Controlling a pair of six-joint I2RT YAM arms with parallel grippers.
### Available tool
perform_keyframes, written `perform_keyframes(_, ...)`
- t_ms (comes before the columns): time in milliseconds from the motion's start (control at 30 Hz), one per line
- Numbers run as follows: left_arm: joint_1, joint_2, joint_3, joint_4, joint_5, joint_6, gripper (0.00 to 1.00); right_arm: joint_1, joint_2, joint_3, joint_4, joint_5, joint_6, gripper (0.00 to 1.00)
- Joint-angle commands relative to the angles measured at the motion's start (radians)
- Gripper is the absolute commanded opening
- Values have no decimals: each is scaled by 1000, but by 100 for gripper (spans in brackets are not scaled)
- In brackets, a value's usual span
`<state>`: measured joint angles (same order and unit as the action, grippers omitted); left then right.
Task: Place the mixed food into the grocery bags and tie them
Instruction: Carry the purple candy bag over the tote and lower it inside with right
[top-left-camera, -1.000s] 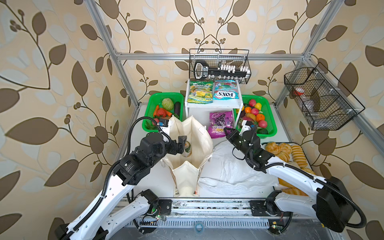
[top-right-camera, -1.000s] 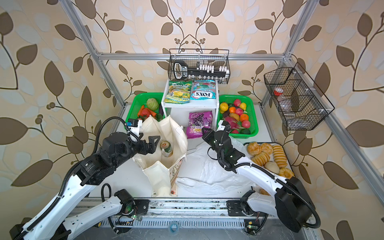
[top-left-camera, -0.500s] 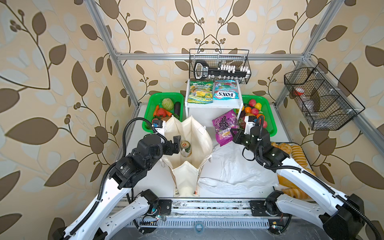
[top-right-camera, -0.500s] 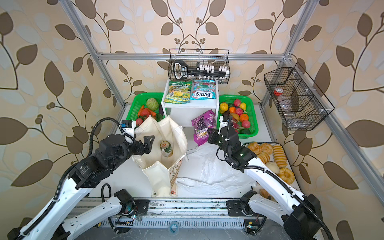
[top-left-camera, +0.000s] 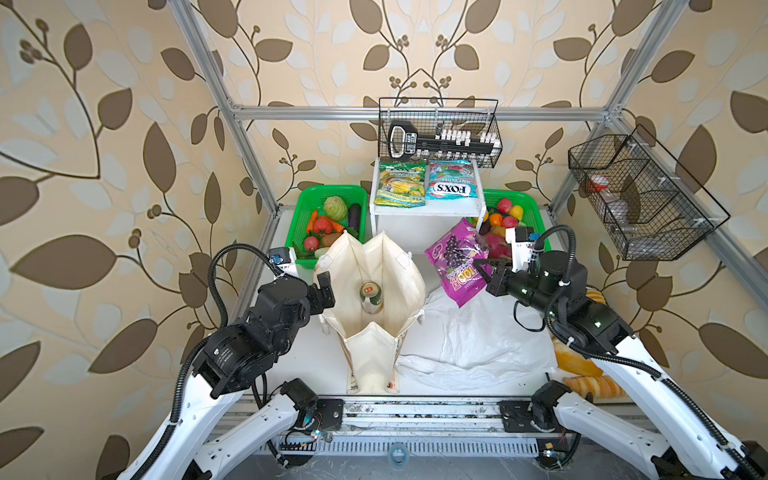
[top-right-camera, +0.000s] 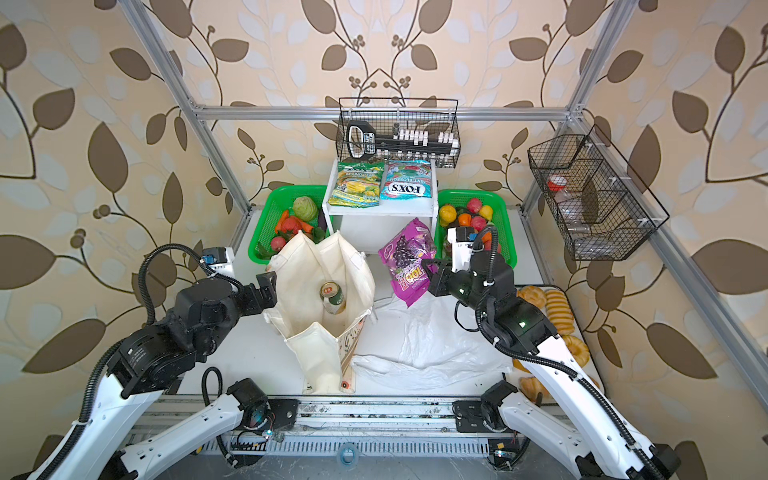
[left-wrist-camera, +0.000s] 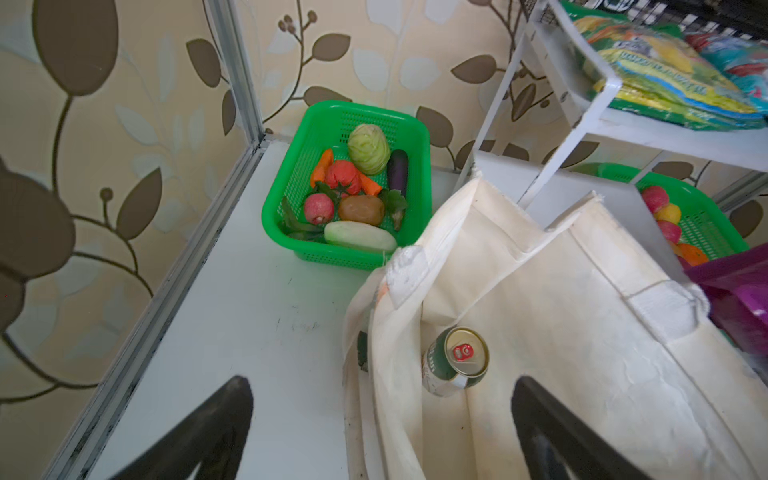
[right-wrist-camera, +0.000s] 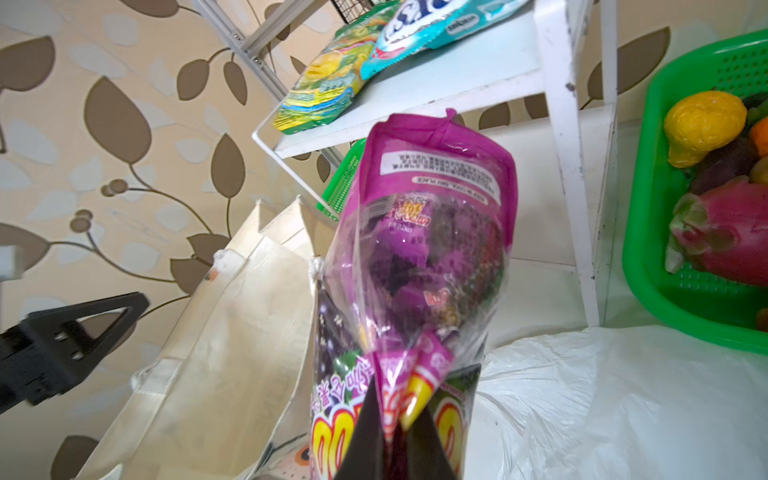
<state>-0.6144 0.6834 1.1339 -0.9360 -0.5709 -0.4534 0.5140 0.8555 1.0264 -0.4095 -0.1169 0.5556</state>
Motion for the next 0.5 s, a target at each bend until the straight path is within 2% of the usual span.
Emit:
perform_keyframes(0, 2, -12, 0, -85, -50, -94, 99, 0, -46, 97, 57, -85, -27, 0)
perform_keyframes(167, 2, -59, -56, -76, 74, -139, 99, 15, -41, 169, 68, -173, -4, 0)
perform_keyframes(300, 2, -95, -116, -12, 177, -142, 91, 81, 34, 236, 70, -228, 9, 0)
perform_keyframes(467, 2, -97, -143, 17, 212, -131, 74, 247, 163, 323, 15, -73, -99, 0)
